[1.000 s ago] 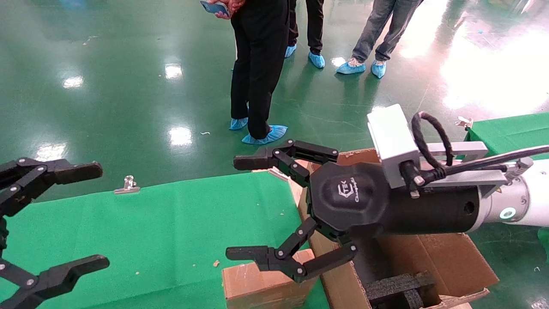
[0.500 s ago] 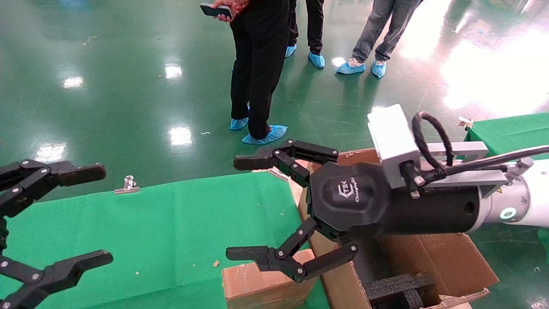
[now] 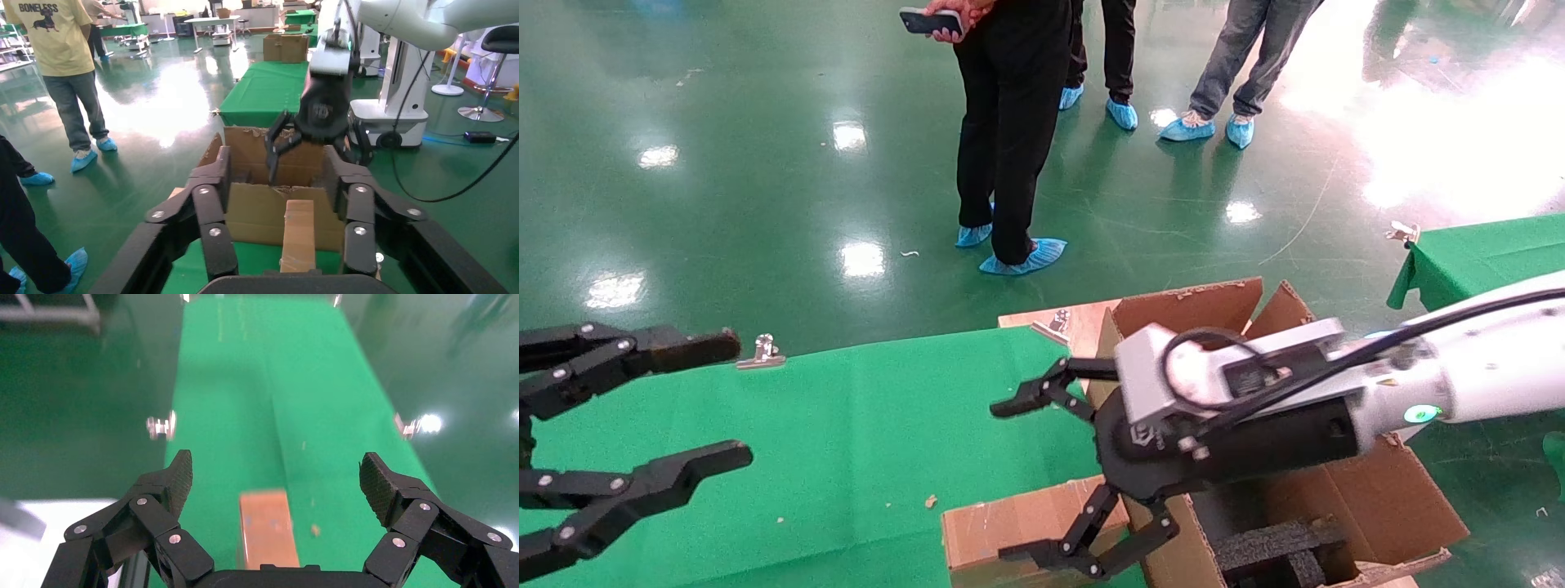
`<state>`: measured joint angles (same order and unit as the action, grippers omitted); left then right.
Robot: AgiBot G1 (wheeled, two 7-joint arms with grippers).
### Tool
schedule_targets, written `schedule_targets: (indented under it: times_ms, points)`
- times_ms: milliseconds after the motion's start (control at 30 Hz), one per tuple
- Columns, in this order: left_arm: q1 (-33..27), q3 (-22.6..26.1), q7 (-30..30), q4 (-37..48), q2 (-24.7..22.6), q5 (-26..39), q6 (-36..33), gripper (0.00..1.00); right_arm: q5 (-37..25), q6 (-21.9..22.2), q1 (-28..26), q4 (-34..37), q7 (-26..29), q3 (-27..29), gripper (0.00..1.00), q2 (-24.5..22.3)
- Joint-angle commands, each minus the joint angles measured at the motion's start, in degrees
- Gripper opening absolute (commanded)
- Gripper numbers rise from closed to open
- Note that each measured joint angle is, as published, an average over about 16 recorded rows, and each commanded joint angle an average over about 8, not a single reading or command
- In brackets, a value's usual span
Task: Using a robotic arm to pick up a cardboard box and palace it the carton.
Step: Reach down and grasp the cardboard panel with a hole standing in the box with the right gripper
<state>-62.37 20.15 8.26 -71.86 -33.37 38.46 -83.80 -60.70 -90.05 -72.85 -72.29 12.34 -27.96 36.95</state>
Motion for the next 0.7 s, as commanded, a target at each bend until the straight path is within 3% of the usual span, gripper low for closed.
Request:
schedule_targets:
  times_ms: [33,700]
  points:
    - [0.00,0.00,0.00,0.00,0.00,0.00,0.00,0.00,-2.81,-0.44,-1.70,0.31,0.12,-1.87,1.00,0.67]
    - [0.00,0.01,0.00,0.00,0.00,-0.01,0.00,0.00,-20.00,-0.88,-22.21,10.46,-2.54,-31.16,1.00,14.58]
